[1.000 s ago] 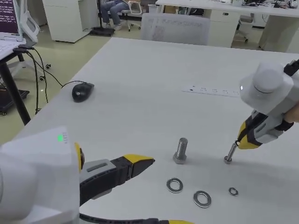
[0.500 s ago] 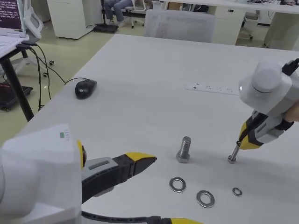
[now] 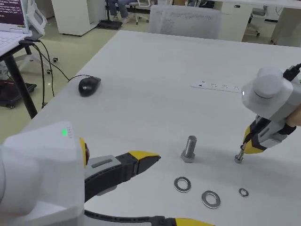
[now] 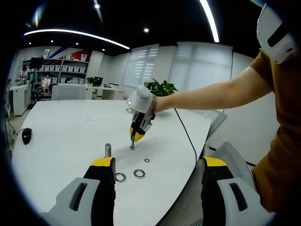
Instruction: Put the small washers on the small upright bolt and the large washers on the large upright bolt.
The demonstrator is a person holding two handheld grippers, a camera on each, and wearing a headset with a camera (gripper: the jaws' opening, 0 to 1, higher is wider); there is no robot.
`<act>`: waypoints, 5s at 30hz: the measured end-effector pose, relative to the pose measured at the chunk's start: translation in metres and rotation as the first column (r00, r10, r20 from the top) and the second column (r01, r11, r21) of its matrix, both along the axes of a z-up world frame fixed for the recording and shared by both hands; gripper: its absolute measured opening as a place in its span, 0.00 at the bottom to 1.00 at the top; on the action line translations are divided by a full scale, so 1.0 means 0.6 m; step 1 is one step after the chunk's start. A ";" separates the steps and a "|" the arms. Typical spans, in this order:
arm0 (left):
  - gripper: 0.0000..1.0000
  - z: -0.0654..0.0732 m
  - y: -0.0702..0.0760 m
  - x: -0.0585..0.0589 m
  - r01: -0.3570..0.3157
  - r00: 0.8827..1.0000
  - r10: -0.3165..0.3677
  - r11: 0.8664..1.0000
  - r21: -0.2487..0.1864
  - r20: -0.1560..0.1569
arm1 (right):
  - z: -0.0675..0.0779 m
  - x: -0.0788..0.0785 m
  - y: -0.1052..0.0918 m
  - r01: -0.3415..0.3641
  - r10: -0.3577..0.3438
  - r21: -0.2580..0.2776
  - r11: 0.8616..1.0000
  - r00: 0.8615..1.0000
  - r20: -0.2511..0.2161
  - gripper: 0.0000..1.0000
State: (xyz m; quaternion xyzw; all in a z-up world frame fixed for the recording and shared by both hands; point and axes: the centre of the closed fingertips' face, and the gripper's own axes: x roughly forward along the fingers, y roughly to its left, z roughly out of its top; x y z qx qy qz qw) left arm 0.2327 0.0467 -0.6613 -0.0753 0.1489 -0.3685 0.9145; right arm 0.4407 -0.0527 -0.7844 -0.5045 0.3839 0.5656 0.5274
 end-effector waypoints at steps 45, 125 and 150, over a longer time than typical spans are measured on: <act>0.74 0.005 0.007 -0.002 0.003 1.000 -0.003 1.000 0.009 0.008 | -0.027 -0.014 -0.015 0.035 -0.035 0.009 0.999 0.999 -0.019 0.18; 0.74 0.021 0.008 -0.012 -0.053 0.998 0.053 0.998 0.014 0.028 | -0.067 -0.138 -0.024 -0.105 0.105 0.008 0.994 0.991 -0.080 0.16; 0.73 0.020 0.004 -0.012 -0.052 0.998 0.052 0.998 0.019 0.025 | -0.045 -0.126 -0.024 -0.062 0.063 0.010 0.998 0.994 -0.093 0.12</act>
